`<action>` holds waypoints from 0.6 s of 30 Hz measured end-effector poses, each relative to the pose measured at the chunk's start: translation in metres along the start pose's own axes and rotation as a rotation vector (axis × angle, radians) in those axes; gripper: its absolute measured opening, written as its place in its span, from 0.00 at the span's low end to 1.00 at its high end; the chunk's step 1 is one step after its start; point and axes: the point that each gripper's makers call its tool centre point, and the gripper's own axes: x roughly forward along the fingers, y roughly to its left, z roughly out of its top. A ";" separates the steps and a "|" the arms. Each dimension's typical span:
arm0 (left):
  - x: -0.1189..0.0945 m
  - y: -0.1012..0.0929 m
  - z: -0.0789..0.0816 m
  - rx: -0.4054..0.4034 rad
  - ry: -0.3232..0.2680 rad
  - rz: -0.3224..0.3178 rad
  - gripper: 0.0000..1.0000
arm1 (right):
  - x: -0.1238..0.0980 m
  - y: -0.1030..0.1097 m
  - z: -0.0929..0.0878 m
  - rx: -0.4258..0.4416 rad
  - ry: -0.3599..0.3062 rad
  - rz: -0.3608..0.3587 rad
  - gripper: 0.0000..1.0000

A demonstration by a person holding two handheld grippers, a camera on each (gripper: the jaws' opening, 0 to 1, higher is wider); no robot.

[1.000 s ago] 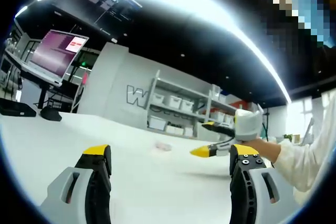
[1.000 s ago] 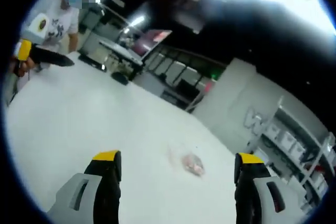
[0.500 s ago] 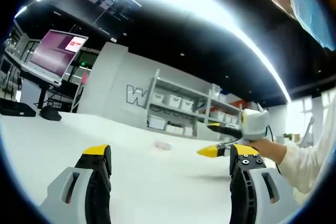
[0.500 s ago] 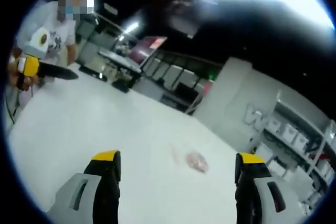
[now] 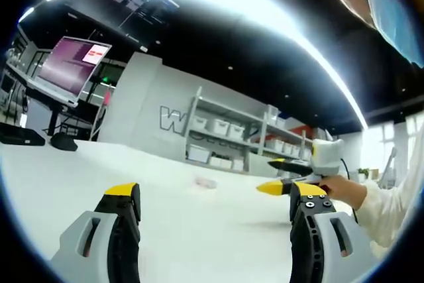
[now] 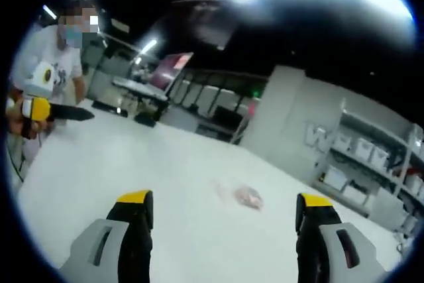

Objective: Open the resealable bag by pulling the two sides of the seal apart until the entire bag opening is separated and visibly accessible.

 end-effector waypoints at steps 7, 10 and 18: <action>0.001 0.000 0.002 0.001 -0.004 -0.002 0.92 | -0.003 0.003 -0.001 0.081 -0.012 0.005 0.88; 0.001 -0.001 0.001 0.000 -0.002 -0.004 0.92 | -0.008 0.003 0.000 0.104 -0.028 -0.007 0.88; 0.001 0.001 0.002 0.000 -0.004 -0.002 0.92 | -0.022 0.001 -0.002 0.130 -0.037 -0.054 0.89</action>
